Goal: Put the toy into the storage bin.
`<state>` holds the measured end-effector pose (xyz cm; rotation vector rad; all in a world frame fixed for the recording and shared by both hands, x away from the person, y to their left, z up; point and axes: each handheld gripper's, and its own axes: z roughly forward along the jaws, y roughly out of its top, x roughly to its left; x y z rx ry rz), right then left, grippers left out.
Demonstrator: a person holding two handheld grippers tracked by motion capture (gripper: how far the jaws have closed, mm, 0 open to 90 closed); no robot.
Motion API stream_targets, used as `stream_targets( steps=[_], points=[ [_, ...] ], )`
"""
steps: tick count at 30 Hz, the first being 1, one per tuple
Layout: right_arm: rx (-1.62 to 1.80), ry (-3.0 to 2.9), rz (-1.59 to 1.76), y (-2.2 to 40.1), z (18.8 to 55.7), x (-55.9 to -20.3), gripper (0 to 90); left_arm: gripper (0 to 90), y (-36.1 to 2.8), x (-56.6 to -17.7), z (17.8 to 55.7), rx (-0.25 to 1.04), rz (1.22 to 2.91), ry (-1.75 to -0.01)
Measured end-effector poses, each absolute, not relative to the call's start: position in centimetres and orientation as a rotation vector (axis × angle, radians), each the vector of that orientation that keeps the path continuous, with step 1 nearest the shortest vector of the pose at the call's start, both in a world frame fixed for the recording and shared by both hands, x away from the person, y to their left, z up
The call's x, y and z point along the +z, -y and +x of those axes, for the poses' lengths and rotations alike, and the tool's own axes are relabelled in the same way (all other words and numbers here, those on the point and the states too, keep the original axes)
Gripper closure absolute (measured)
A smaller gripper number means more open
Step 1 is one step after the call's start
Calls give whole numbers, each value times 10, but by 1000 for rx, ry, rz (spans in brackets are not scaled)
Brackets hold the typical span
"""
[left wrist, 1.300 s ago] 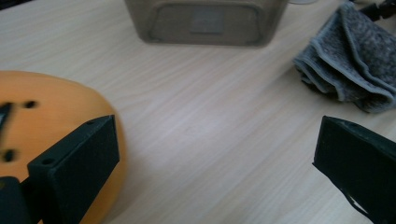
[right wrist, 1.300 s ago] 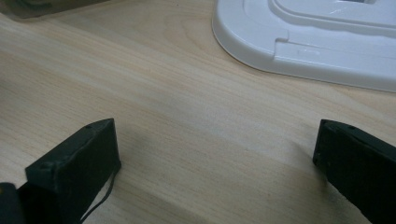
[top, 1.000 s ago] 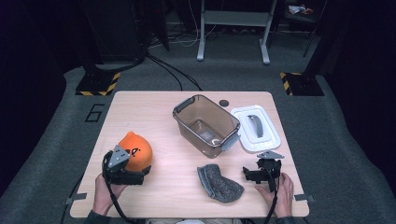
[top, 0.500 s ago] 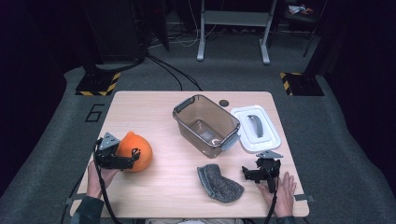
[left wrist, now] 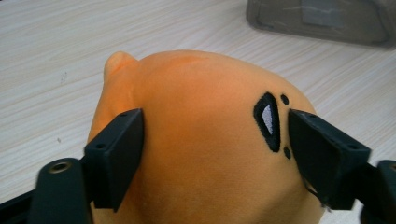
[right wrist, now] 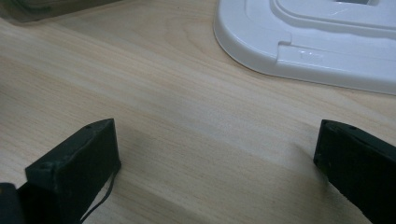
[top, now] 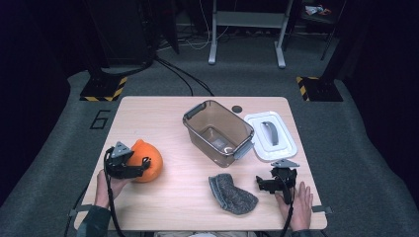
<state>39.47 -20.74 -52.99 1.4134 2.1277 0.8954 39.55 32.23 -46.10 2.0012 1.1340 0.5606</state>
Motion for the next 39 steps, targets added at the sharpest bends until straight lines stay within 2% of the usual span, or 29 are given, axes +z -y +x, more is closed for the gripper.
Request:
stream_targets(
  steps=[8, 14, 22, 39],
  points=[
    [895, -2128, 1413, 207, 395, -530, 0, 467, -322, -462, 394, 549, 2037, -1127],
    [895, -2127, 1414, 207, 395, -530, 0, 564, -324, -461, 391, 558, 2022, -1136],
    [895, -2128, 1414, 207, 395, -530, 0, 602, -326, -459, 387, 580, 1980, -1136],
    [895, -2127, 1414, 207, 395, -530, 0, 605, -326, -433, 387, 600, 1926, -1089]
  ],
)
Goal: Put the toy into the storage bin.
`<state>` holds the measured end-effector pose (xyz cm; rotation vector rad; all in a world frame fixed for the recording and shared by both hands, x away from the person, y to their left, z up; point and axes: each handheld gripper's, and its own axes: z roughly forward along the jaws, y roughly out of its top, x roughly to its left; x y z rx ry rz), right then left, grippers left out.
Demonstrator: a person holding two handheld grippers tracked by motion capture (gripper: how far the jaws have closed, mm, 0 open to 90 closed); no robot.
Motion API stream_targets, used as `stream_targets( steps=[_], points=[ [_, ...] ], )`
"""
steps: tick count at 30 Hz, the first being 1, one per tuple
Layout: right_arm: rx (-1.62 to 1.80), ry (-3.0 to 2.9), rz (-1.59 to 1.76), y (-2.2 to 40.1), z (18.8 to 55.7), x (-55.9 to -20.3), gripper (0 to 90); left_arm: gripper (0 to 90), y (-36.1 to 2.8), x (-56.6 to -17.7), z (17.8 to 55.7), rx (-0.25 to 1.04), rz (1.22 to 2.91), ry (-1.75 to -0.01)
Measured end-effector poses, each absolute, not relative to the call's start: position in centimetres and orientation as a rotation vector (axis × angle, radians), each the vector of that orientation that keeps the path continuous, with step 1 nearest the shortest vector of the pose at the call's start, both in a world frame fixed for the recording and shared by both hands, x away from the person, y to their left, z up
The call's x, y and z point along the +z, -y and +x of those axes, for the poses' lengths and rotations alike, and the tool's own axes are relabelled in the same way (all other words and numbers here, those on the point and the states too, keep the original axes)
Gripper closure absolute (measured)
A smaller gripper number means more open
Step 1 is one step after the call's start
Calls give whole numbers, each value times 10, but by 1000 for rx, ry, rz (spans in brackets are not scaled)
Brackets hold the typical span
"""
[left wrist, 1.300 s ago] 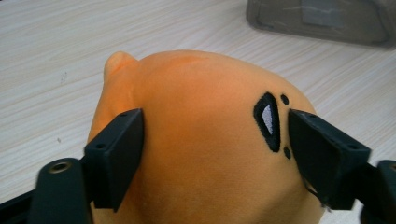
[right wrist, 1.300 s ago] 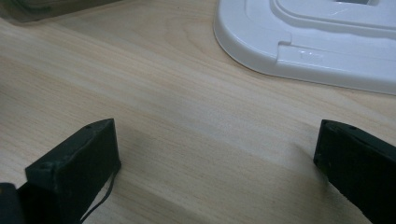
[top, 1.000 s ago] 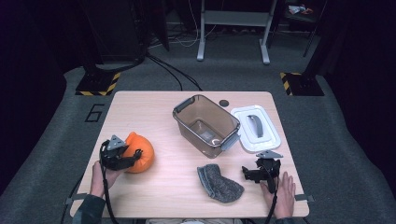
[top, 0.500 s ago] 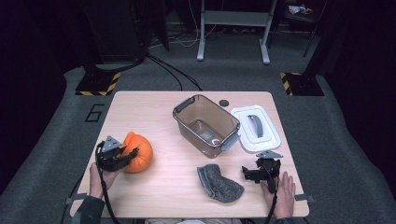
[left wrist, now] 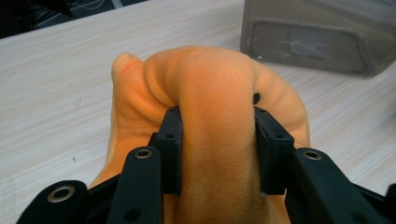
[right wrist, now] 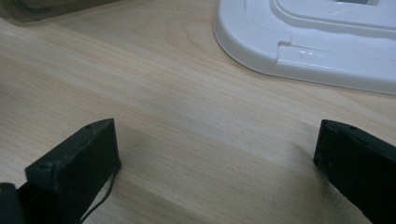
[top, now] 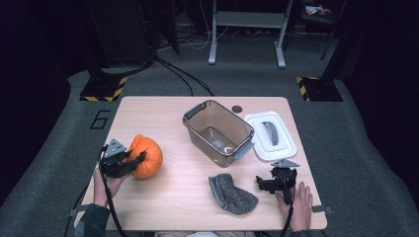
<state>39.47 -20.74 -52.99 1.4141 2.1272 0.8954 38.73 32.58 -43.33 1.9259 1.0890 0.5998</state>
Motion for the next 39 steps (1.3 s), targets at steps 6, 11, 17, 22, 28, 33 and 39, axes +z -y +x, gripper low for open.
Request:
stream_targets(
  steps=[6, 11, 17, 22, 28, 33, 39],
  points=[
    [895, -2128, 1414, 207, 395, -530, 0, 605, -322, -422, 393, 617, 1928, -1073],
    [895, -2128, 1414, 207, 395, -530, 0, 603, -320, -412, 401, 621, 1932, -1052],
    [895, -2128, 1414, 207, 395, -530, 0, 601, -315, -399, 408, 640, 1946, -1030],
    [895, -2128, 1413, 207, 395, -530, 0, 598, -310, -387, 415, 661, 1946, -1008],
    [895, -2128, 1413, 207, 395, -530, 0, 598, -304, -372, 423, 669, 1964, -982],
    [895, -2128, 1414, 207, 395, -530, 0, 598, -298, -361, 429, 686, 1959, -966],
    [895, -2128, 1413, 207, 395, -530, 0, 597, -290, -344, 441, 704, 1975, -940]
  ],
)
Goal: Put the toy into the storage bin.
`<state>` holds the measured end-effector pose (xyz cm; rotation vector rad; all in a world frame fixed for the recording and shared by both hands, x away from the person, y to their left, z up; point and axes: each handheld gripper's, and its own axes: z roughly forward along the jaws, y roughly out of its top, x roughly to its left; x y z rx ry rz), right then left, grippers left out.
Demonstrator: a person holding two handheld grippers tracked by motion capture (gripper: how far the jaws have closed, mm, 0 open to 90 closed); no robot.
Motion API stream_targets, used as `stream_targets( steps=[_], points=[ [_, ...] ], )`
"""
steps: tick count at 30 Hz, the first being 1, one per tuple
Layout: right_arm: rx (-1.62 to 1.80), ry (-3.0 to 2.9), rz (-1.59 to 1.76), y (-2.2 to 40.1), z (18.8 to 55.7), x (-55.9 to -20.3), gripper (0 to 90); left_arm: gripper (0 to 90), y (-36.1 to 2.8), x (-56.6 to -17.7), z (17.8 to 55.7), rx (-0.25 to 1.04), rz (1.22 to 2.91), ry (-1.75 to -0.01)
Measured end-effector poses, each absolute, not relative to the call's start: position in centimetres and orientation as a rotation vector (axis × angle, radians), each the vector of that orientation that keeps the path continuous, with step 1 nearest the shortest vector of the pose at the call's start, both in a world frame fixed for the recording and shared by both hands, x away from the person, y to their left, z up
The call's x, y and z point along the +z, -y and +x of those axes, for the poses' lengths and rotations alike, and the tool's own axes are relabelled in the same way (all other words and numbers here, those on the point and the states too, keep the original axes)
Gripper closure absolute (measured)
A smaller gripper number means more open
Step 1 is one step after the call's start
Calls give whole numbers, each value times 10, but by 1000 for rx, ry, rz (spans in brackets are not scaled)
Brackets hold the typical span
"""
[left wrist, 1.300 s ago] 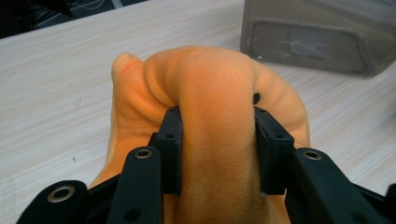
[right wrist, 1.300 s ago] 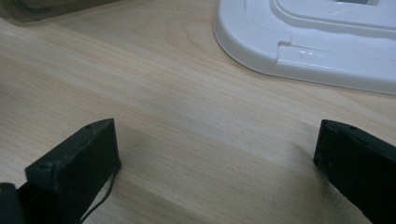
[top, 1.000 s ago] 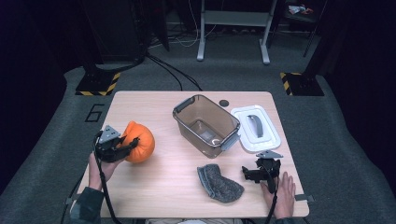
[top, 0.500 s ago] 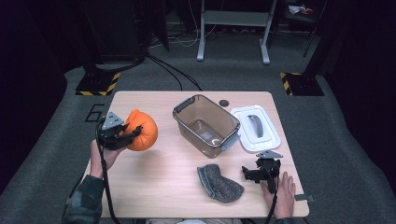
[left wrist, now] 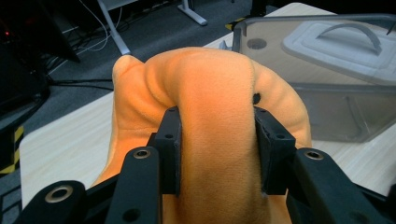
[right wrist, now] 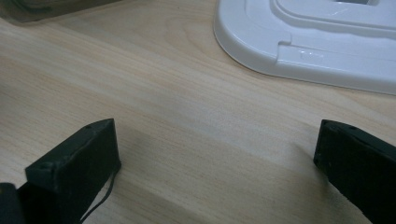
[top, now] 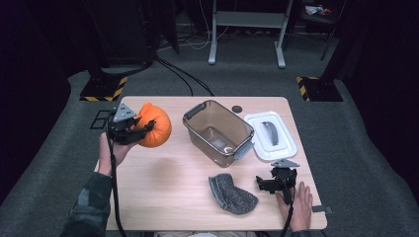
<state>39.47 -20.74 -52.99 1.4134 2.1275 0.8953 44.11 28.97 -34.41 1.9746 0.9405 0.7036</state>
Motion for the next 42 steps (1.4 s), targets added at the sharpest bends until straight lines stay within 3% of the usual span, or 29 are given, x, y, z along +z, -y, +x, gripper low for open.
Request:
stream_targets(
  steps=[25, 42],
  points=[
    [895, -2128, 1414, 207, 395, -530, 0, 592, -240, -309, 480, 691, 1998, -850],
    [898, -2125, 1418, 207, 395, -530, 0, 591, -195, -306, 505, 644, 2005, -806]
  ],
)
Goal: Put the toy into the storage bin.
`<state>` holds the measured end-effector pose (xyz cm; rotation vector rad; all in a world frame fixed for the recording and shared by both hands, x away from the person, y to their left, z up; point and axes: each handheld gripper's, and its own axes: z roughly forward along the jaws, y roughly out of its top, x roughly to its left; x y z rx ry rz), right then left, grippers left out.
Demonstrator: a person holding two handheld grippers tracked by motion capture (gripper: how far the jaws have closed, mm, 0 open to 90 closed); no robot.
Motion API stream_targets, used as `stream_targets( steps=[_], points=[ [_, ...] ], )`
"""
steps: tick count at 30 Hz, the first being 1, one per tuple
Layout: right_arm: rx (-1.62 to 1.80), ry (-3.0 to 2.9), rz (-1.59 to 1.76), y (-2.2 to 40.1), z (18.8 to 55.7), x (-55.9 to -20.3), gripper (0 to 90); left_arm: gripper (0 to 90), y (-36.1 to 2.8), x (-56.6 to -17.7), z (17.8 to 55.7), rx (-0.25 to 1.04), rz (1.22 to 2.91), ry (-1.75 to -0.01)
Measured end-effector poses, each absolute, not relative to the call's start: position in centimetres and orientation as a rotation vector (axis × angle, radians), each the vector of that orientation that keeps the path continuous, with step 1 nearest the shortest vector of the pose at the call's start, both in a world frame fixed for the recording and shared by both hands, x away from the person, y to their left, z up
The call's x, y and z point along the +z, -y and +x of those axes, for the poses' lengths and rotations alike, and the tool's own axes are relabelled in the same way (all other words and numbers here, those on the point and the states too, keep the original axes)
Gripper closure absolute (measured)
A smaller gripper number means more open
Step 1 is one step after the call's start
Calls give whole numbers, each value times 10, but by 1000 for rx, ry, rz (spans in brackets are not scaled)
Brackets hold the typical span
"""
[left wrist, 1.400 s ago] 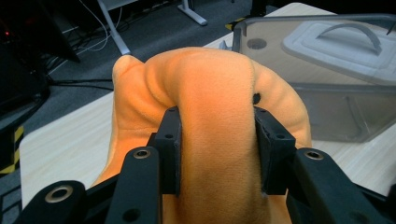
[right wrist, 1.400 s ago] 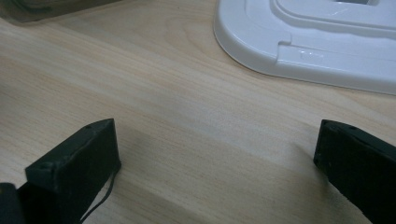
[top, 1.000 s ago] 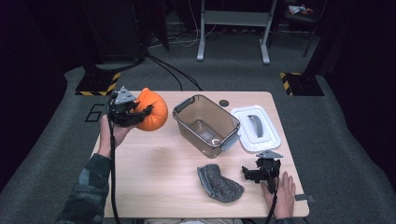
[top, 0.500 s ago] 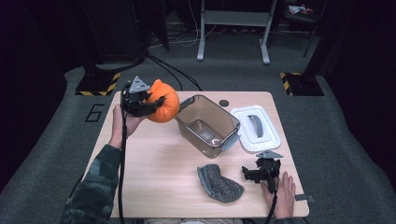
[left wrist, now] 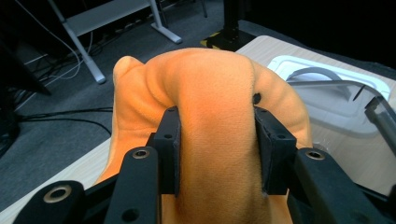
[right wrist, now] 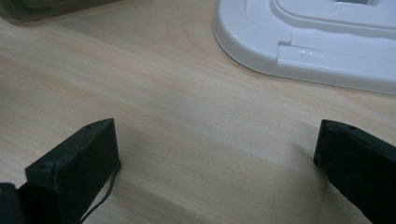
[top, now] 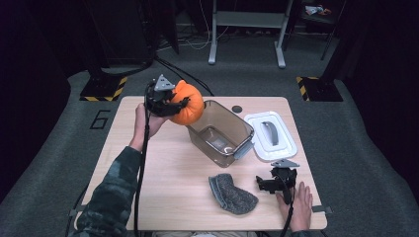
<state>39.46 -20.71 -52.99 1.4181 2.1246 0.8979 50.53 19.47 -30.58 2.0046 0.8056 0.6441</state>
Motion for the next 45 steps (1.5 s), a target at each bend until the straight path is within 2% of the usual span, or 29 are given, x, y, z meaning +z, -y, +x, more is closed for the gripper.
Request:
stream_targets(
  steps=[26, 45],
  points=[
    [898, -2125, 1416, 207, 395, -530, 0, 587, -130, -332, 525, 524, 2082, -756],
    [898, -2125, 1416, 207, 395, -530, 0, 581, -123, -360, 535, 479, 2126, -778]
  ],
)
